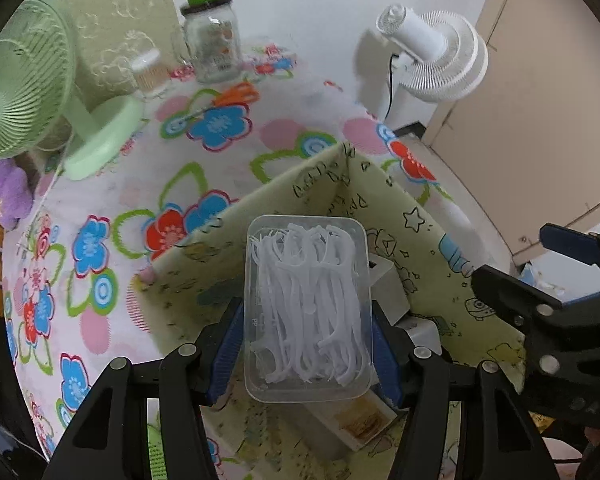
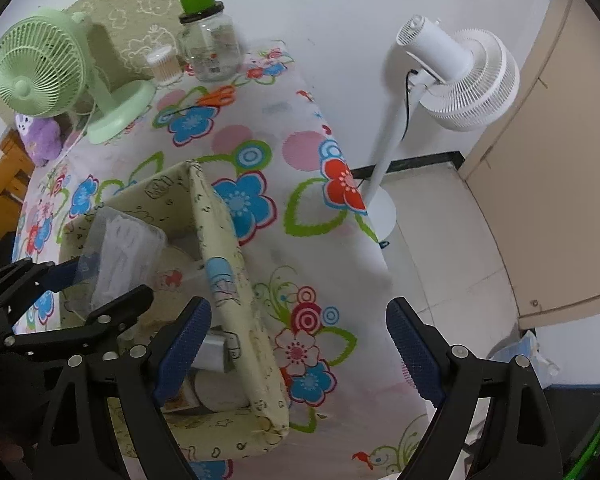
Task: Organize rigid objects
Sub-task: 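Lower the floss box into the basket and open left tool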
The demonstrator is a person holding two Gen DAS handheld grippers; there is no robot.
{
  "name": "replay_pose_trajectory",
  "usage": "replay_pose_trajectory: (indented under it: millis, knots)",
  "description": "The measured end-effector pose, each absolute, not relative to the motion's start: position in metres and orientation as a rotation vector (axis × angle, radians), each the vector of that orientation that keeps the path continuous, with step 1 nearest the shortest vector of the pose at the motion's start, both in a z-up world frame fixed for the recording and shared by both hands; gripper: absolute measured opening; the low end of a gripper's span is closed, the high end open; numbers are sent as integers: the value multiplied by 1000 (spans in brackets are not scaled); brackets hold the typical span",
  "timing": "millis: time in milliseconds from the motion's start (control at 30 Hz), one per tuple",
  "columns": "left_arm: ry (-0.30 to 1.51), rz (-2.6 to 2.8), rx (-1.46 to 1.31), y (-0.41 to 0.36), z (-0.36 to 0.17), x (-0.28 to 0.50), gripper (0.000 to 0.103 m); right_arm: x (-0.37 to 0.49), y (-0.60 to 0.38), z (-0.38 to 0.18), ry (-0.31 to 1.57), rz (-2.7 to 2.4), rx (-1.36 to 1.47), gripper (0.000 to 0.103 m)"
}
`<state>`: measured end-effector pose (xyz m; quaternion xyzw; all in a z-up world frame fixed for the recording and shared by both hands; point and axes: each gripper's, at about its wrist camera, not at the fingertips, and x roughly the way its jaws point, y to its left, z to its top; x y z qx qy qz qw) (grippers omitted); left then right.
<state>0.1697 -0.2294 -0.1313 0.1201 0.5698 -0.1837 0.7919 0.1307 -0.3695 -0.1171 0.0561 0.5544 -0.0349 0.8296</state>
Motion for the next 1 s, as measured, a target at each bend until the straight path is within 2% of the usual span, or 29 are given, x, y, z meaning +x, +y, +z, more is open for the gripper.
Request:
replay_pose_trajectory:
  millis: [200, 400, 600, 1000]
  knots:
    - [1294, -370, 259, -235, -148, 176, 62, 131, -372, -123, 1190, -69, 129, 91]
    - [1288, -347, 214, -229, -138, 174, 78, 130, -374, -121, 1183, -61, 138, 91]
    - [1235, -300, 190, -214, -115, 160, 84, 124, -370, -110, 1153, -28, 123, 91]
    - [1170, -204, 92, -164, -91, 120, 87, 107, -332, -86, 1097, 75, 22, 91]
